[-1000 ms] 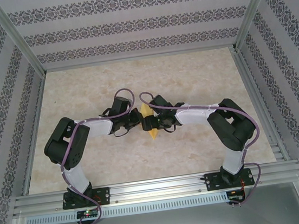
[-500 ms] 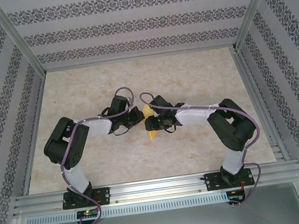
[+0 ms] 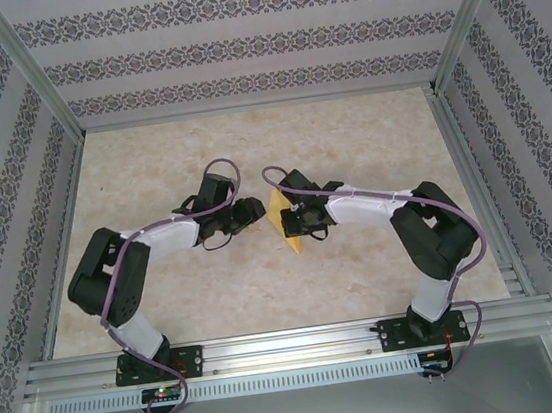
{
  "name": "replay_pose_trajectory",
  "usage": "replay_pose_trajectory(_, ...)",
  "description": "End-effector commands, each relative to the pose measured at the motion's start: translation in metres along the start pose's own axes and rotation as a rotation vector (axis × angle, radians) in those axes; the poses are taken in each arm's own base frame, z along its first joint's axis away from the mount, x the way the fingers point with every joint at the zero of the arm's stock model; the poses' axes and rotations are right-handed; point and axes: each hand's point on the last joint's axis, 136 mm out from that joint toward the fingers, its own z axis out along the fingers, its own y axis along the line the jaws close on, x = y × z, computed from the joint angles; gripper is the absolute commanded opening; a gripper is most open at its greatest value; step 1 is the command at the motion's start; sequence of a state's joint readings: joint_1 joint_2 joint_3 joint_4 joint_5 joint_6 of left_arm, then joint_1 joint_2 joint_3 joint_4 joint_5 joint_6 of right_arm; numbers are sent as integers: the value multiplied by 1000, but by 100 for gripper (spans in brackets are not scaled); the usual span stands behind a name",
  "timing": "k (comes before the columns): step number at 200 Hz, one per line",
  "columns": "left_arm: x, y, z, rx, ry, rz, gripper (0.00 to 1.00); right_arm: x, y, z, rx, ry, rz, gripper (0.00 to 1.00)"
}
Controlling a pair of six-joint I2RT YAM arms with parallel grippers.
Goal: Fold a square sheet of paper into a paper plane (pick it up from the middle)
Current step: Move the paper plane to the top-center of the table.
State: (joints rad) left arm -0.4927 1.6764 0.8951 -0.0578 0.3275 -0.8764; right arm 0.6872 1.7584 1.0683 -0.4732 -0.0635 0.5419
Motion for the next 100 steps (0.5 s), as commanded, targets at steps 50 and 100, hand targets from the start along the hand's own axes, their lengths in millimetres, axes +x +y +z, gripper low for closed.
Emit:
replay_pose_trajectory(50,-33,47,-52,-326,-180,32,80,-11,-39,-19,195,4,-66,11)
replay_pose_trajectory(100,-34,54,-58,-370,-198,47,89,-20,-37,-4,202,-13,-27,20)
